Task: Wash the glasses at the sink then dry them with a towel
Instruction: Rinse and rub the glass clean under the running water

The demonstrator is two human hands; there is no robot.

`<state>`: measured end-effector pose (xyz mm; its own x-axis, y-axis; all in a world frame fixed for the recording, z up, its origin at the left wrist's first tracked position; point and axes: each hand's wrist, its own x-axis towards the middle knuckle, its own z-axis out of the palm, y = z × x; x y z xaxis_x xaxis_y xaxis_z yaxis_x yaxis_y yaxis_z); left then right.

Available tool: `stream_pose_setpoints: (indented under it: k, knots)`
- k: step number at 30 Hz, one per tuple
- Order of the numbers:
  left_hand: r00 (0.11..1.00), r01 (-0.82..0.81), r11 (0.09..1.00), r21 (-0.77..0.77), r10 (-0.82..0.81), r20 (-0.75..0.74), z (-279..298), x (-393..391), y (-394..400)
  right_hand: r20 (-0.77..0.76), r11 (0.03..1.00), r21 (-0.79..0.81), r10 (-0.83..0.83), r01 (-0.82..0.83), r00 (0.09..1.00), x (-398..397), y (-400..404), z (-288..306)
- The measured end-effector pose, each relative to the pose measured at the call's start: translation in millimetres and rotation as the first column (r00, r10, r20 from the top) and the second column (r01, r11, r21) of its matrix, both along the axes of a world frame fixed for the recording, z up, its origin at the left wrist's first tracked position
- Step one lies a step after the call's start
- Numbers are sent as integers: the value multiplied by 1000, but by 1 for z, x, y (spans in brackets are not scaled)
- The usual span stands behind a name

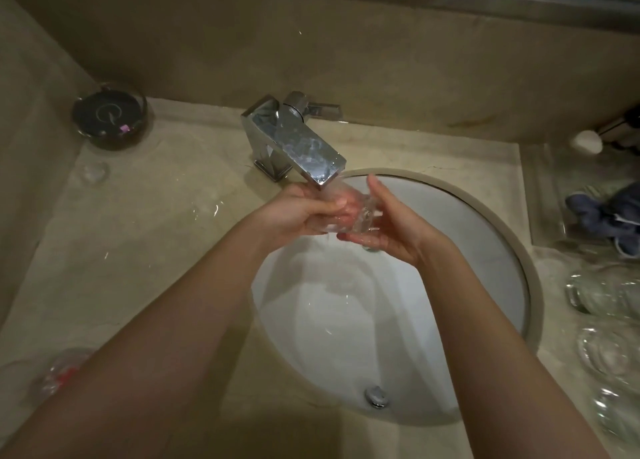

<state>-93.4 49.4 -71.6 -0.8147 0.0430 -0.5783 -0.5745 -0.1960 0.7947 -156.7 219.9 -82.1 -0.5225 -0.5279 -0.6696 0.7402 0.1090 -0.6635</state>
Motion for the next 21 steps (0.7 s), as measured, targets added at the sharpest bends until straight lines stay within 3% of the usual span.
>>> stream_pose_setpoints:
  k: [3, 6, 8, 13, 17, 19, 21]
  knots:
    - [1000, -14, 1000, 9, 15, -24, 1, -1, 4, 69, 999, 50, -11, 8, 998, 0, -3, 4]
    - [998, -51, 998, 35, 52, -40, 4, -4, 2, -83, 1000, 8, 30, -29, 996, -1, 1, -4]
    - [998, -51, 999, 18, 52, -40, 3, -4, 3, -98, 999, -32, -4, 1, 995, 0, 3, -8]
    - [999, -39, 999, 2, 39, -21, -1, -1, 6, 133, 998, 45, -59, 54, 989, 3, -3, -1]
    - [999, -48, 998, -26, 48, -13, -4, 0, 6, -76, 1000, 5, -28, 29, 997, 4, -1, -9]
    - [999, -47, 998, -40, 46, -25, -6, 2, 9, -16, 992, 25, -122, 123, 992, 5, -5, -8]
    - [998, -42, 997, -68, 39, -42, -8, 8, 16, 81, 985, 147, -101, 88, 992, 6, -13, -10]
